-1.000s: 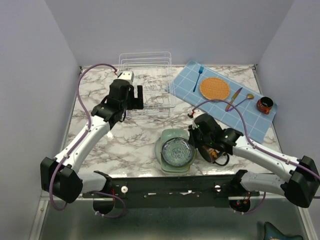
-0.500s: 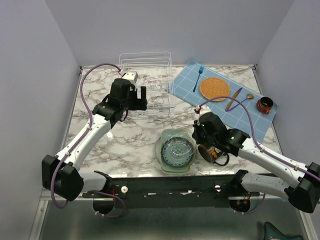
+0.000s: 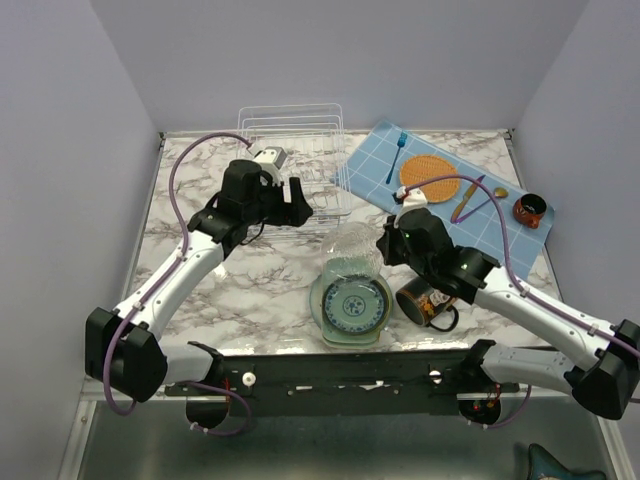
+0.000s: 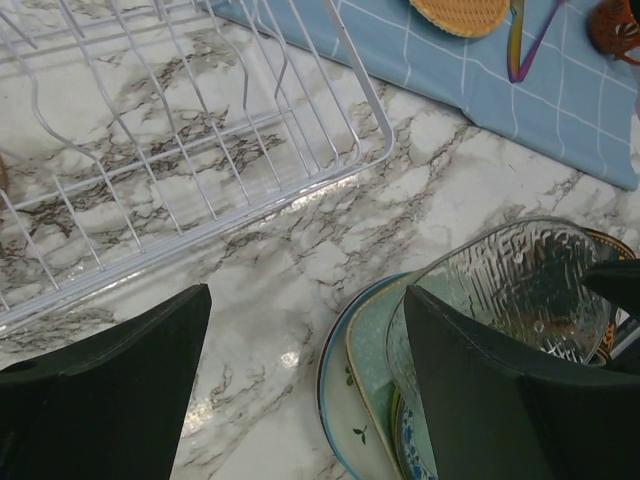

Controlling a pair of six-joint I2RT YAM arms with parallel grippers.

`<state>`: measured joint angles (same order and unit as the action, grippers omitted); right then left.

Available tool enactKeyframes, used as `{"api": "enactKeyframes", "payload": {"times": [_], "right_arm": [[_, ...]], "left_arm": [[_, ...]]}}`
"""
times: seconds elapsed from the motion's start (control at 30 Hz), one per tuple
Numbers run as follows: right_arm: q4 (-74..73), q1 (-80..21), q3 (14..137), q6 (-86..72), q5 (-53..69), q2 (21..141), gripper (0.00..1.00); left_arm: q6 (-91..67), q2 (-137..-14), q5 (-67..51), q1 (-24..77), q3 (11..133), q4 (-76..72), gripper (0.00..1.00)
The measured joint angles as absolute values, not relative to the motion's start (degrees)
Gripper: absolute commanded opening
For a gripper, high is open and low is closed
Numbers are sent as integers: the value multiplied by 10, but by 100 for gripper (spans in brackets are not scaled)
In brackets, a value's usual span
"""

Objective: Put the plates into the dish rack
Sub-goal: Pick up the plate from the corner of the board.

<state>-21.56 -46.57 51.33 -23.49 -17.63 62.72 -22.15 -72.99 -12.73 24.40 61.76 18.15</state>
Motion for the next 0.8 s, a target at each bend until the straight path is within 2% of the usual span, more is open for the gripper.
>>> {"api": "enactKeyframes", "payload": {"times": [0.3, 0.8], "right_arm": [[-179, -466, 514, -246, -215, 606, 1], [-120, -466, 502, -245, -208, 575, 1]], "left_arm": [[-242, -725, -192, 244, 561, 145, 84], [-316, -715, -294, 244, 501, 38, 79]]}}
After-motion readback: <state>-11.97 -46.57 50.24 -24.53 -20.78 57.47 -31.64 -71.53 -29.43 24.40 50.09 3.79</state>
